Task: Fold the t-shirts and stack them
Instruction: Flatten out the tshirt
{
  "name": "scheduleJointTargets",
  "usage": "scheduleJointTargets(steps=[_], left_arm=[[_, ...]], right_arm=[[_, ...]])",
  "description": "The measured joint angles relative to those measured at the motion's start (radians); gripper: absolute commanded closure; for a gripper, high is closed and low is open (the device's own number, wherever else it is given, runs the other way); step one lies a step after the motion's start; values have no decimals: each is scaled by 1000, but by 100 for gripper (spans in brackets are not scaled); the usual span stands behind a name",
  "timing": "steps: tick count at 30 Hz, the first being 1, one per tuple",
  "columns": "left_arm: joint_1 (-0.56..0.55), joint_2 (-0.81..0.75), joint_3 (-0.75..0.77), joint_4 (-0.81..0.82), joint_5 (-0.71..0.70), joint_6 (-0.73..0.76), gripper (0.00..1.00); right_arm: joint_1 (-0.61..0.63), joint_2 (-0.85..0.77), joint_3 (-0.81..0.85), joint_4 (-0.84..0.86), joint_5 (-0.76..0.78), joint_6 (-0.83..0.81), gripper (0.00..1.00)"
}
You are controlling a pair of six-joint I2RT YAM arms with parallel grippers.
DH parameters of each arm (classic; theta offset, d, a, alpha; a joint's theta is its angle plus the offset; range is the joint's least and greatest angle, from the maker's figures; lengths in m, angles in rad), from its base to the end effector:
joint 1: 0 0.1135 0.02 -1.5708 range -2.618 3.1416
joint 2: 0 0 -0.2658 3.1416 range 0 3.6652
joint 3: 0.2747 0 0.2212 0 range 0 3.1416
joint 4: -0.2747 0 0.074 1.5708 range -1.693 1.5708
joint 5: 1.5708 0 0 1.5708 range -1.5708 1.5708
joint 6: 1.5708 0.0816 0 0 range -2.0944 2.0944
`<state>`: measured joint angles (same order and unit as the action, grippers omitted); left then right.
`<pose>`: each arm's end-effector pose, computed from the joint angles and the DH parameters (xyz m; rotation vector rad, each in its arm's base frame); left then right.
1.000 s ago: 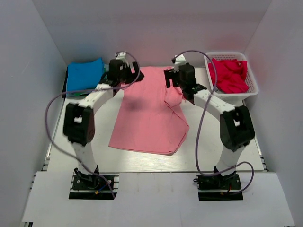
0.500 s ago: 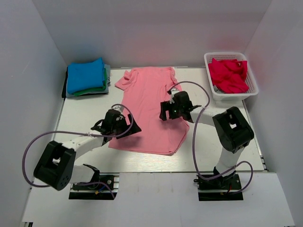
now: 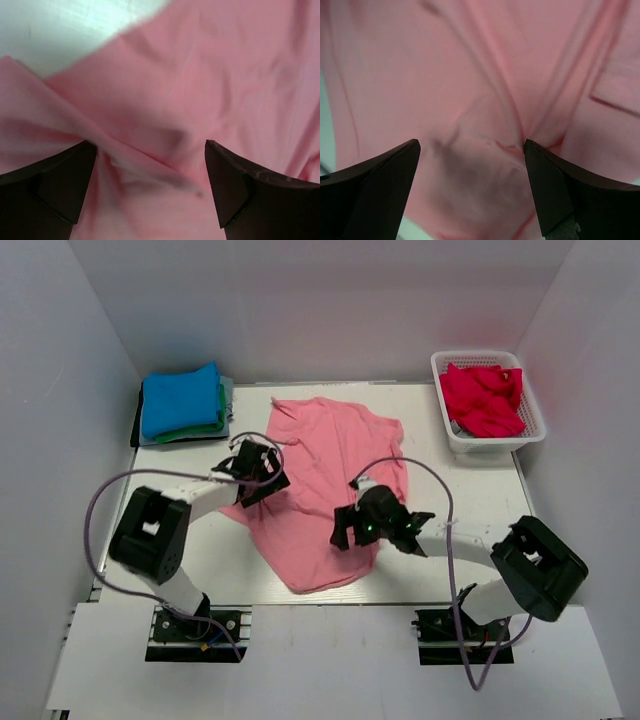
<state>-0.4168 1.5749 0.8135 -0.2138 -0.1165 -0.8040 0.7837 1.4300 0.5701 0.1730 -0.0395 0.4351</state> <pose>0.2814 -0.1142 0.1475 -0.5394 2.5125 -0.3293 0.2013 0.2051 0.1559 -0.4295 2.3124 0.6750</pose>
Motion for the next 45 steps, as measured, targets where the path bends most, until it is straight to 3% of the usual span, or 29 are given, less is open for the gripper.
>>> scheduleJointTargets(steps=[5, 9, 13, 16, 22, 28, 30, 33, 39, 45], left_arm=[[37, 279, 317, -43, -39, 77, 0], [47, 555, 725, -147, -49, 153, 0], [48, 776, 1096, -262, -58, 213, 0], [53, 842, 1221, -322, -76, 238, 0], [70, 798, 1220, -430, -154, 249, 0], [79, 470, 888, -417, -208, 246, 0], [78, 330, 753, -374, -209, 243, 0], [72, 243, 645, -306, -196, 243, 0], [66, 302, 538, -195, -109, 238, 0], [74, 420, 539, -164, -86, 234, 0]], right_arm=[[216, -19, 16, -82, -58, 19, 10], [358, 47, 66, -61, -166, -82, 10], [384, 64, 113, -68, -187, -175, 10], [376, 5, 124, -93, -90, -188, 10], [304, -164, 185, -211, 216, -127, 10], [154, -183, 216, -334, 420, -35, 10], [91, -183, 214, -365, 446, -7, 10], [-7, -158, 214, -381, 452, 16, 10], [-178, 29, 220, -356, 399, 21, 10], [-304, 219, 316, -343, 322, 23, 10]])
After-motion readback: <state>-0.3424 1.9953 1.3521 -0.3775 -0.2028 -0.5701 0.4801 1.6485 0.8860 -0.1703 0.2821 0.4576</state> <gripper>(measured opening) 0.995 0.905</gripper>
